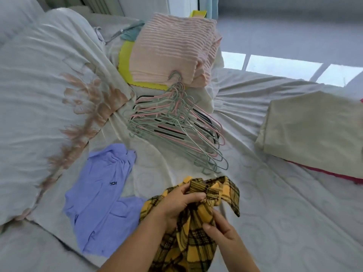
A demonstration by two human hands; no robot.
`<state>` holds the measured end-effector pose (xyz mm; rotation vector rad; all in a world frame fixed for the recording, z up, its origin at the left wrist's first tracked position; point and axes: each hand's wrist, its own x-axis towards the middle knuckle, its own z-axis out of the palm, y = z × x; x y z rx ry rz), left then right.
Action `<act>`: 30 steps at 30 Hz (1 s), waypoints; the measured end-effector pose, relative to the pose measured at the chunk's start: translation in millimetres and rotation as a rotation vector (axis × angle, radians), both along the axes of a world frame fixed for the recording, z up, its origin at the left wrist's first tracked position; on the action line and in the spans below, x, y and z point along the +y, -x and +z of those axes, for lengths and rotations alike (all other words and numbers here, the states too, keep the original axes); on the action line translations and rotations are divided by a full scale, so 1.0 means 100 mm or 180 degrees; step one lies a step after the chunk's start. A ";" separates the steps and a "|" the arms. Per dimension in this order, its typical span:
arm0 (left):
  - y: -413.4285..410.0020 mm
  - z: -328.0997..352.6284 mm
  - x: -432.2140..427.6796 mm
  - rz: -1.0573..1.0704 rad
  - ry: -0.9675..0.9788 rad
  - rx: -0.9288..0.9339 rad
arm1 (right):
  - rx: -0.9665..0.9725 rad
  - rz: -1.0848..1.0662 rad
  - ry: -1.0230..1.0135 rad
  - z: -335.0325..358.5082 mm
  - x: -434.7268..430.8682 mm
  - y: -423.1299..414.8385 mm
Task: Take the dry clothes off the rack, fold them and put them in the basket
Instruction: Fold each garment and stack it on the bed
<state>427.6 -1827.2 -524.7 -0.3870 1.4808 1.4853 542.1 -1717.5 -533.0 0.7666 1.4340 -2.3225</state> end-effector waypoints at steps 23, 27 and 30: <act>-0.92 2.67 0.60 -0.1284 0.0326 0.3402 | 0.1508 -0.0763 -0.1697 2.37 1.80 -0.87; -1.17 2.64 0.83 -0.1880 0.0945 0.4254 | 0.1781 -0.0416 -0.2978 2.69 1.94 -1.12; -1.30 2.75 0.96 -0.1661 0.0743 0.4512 | 0.1774 -0.0454 -0.3865 2.80 2.13 -1.32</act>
